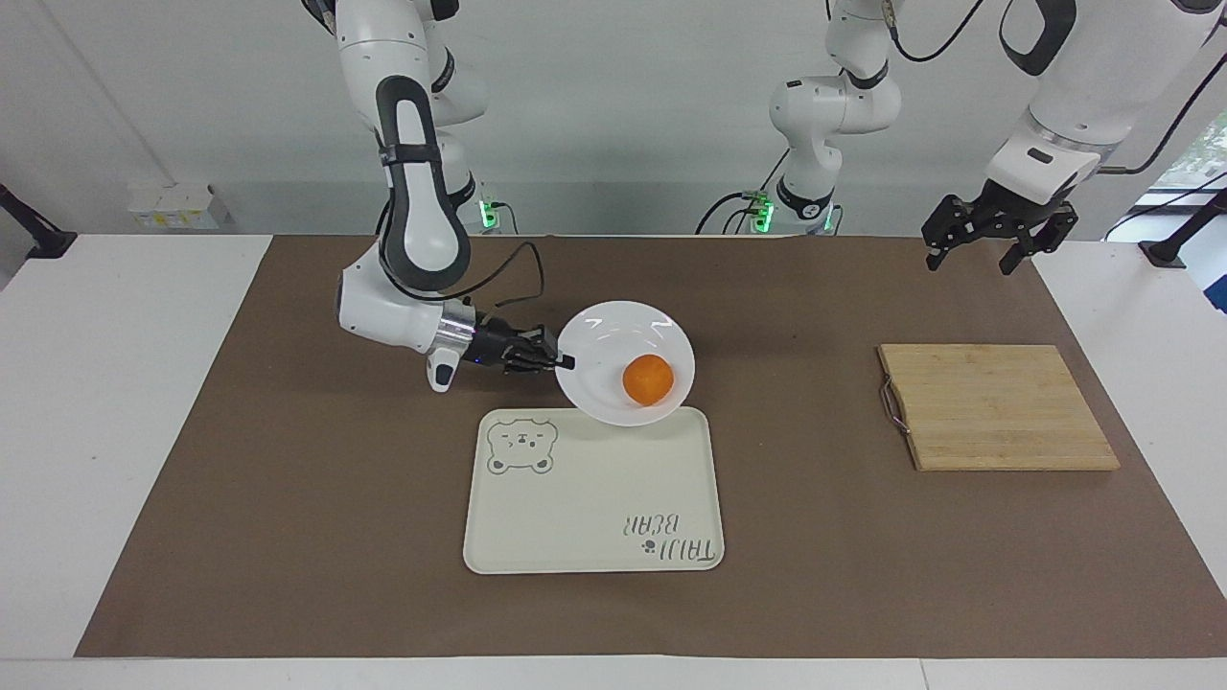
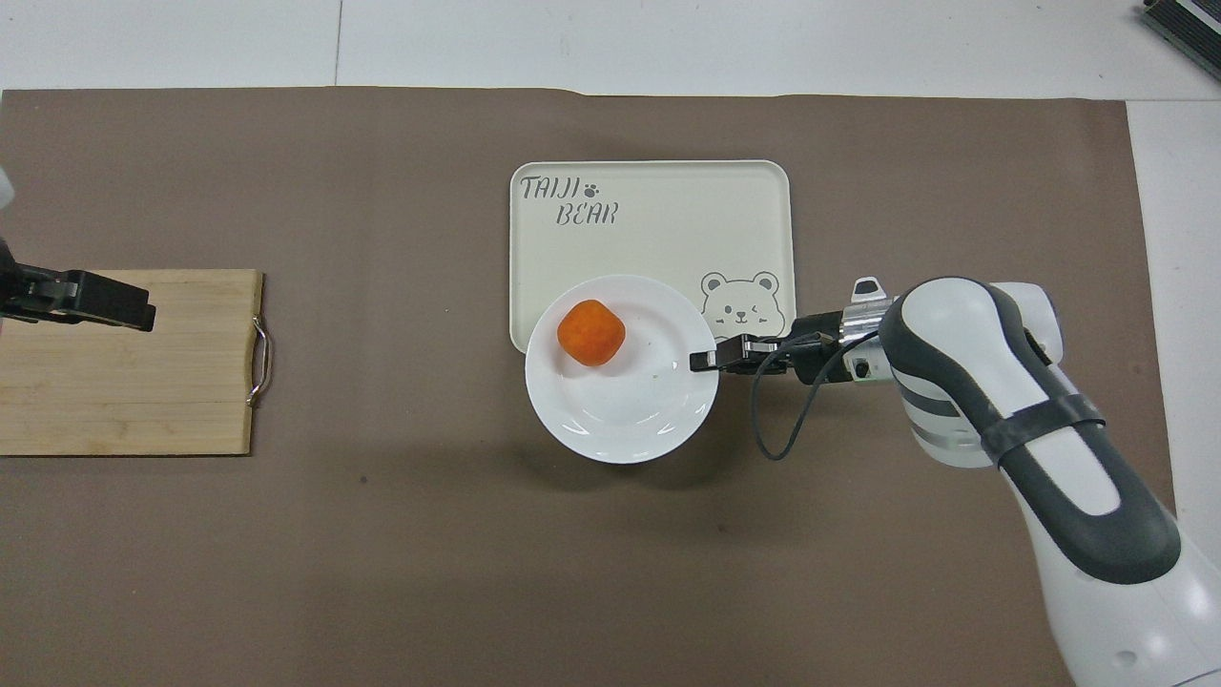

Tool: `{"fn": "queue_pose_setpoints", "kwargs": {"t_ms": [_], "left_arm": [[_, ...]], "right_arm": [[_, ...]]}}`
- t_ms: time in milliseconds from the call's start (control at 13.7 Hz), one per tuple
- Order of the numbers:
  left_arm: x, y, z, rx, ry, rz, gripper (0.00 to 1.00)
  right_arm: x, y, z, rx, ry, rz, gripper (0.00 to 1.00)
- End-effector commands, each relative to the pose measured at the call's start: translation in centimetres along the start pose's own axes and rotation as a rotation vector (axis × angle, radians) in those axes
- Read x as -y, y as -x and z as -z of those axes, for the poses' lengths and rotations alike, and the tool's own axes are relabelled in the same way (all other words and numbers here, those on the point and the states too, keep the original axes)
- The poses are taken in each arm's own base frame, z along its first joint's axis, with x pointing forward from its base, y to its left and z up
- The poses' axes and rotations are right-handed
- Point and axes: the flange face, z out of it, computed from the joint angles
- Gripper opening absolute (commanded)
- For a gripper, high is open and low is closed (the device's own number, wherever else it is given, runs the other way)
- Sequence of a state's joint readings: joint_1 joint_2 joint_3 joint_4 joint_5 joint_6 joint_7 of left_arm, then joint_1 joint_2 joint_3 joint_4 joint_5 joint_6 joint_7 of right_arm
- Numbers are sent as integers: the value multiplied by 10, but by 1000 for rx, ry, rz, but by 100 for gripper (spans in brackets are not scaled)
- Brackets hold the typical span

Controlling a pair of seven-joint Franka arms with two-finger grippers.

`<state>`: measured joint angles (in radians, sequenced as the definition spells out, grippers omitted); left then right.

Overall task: Place orange and plate with both arms
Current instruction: 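Slide the plate with the right gripper onto the bear tray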

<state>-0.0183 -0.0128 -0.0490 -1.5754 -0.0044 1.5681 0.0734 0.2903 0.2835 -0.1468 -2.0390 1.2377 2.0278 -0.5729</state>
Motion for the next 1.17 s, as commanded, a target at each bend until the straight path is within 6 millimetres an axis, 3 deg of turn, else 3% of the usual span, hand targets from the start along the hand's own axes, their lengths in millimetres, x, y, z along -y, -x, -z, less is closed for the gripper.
{"fn": "queue_pose_setpoints", "kwargs": {"t_ms": [0, 292, 439, 658, 1096], "left_arm": [[1, 2, 4, 8, 11, -4, 100], [2, 2, 4, 8, 11, -2, 100], [2, 2, 4, 8, 11, -2, 100], [2, 2, 4, 8, 11, -2, 100], [2, 2, 4, 8, 11, -2, 100]], "right_arm": [[13, -47, 6, -96, 7, -27, 0], [29, -87, 6, -251, 13, -121, 0], [8, -94, 1, -265, 3, -140, 0], [12, -90, -12, -252, 10, -98, 0], [-23, -75, -12, -224, 56, -37, 0]]}}
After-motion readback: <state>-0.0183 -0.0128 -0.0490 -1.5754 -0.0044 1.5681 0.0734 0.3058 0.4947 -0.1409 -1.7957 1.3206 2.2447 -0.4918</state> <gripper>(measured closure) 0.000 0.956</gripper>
